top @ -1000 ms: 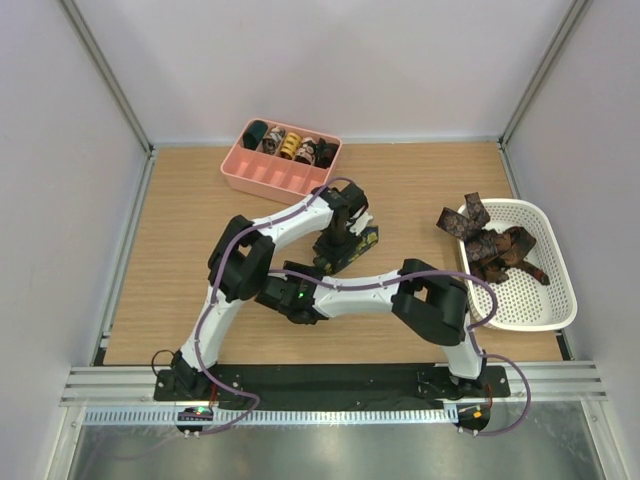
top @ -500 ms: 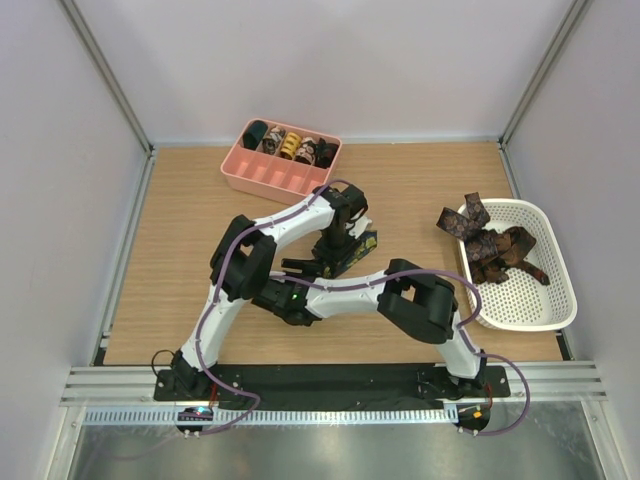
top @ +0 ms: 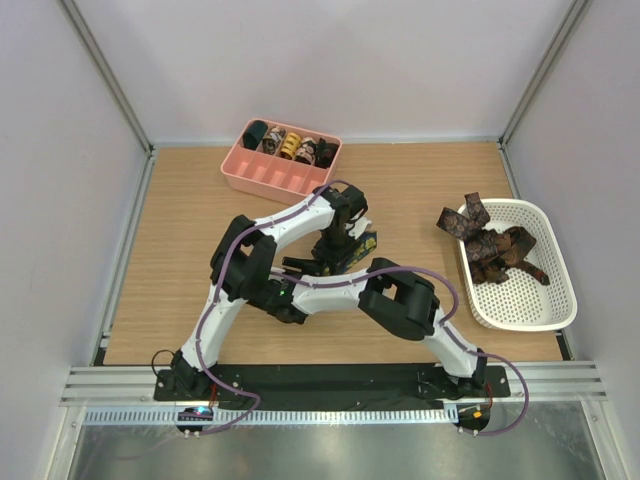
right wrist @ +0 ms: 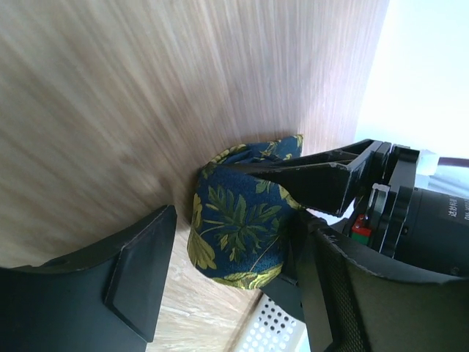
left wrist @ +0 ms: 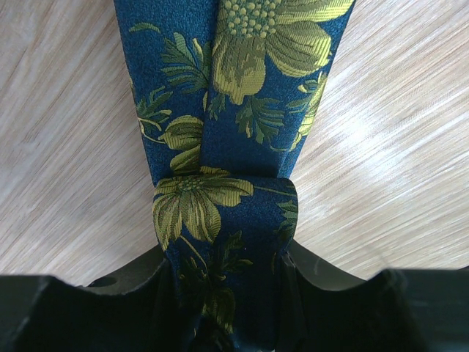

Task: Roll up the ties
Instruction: Roll the tie

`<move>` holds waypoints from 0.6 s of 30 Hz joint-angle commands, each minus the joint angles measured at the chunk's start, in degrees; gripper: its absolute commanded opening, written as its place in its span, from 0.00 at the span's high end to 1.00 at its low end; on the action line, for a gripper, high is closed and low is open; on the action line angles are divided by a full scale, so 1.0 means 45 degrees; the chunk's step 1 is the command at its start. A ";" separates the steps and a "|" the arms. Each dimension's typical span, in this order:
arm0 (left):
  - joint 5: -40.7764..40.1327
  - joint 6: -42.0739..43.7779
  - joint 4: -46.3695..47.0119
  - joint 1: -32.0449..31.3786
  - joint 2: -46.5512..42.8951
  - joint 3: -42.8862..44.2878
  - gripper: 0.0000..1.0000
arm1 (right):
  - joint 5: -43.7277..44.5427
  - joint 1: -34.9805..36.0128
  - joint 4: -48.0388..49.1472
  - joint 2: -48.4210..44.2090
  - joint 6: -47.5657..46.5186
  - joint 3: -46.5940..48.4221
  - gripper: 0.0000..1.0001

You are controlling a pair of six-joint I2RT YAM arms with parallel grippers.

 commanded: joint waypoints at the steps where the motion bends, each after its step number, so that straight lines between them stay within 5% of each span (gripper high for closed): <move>1: 0.0101 -0.0208 -0.0854 -0.0142 0.1165 -0.0981 0.69 | 0.0445 -0.0447 -0.1575 0.0852 0.1437 0.0614 0.33; 18: -0.0114 -0.0227 -0.0600 -0.0123 0.0892 -0.1236 0.60 | 0.0426 -0.0975 -0.2357 0.0971 0.2708 0.1025 0.74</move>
